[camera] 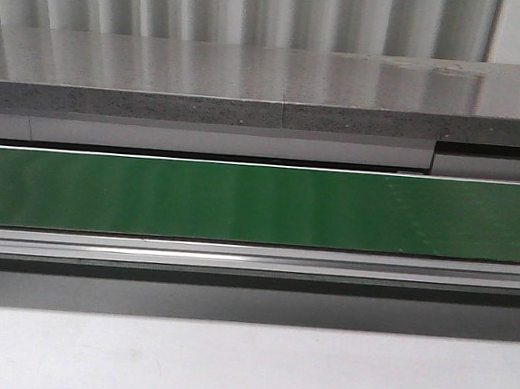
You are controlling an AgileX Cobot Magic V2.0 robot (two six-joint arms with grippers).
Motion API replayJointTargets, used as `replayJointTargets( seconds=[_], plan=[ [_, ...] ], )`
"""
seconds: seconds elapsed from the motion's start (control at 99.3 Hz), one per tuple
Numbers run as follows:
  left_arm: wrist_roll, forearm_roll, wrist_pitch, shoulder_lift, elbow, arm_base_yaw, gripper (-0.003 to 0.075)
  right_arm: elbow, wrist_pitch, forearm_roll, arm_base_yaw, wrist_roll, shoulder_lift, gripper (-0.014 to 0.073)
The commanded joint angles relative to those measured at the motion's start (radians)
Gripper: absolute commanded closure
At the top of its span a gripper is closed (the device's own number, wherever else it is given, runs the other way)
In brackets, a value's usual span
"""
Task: Move button from right to left
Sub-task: 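Lift the button with the left gripper and carry it over the blue tray, then lower the button into the blue tray and open the left gripper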
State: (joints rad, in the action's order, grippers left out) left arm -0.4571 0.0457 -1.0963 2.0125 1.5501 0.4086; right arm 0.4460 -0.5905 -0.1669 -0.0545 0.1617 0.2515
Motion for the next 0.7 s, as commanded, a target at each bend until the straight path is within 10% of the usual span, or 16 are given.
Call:
replayJointTargets(
  seconds=[0.0, 0.211, 0.473, 0.695],
  plan=[
    [-0.003, 0.008, 0.038, -0.011, 0.024, 0.002, 0.0617, 0.024, 0.078, -0.008, -0.001, 0.007, 0.007, 0.066],
    [-0.008, 0.028, 0.033, 0.034, 0.024, 0.002, 0.0587, 0.024, 0.078, -0.008, -0.001, 0.007, 0.007, 0.066],
    [-0.008, 0.032, 0.06, 0.032, 0.025, 0.002, 0.0235, 0.024, 0.078, -0.008, -0.001, 0.007, 0.007, 0.066],
    [-0.008, 0.001, 0.096, -0.052, 0.029, 0.002, 0.0251, 0.024, 0.078, -0.008, -0.001, 0.007, 0.007, 0.066]
  ],
)
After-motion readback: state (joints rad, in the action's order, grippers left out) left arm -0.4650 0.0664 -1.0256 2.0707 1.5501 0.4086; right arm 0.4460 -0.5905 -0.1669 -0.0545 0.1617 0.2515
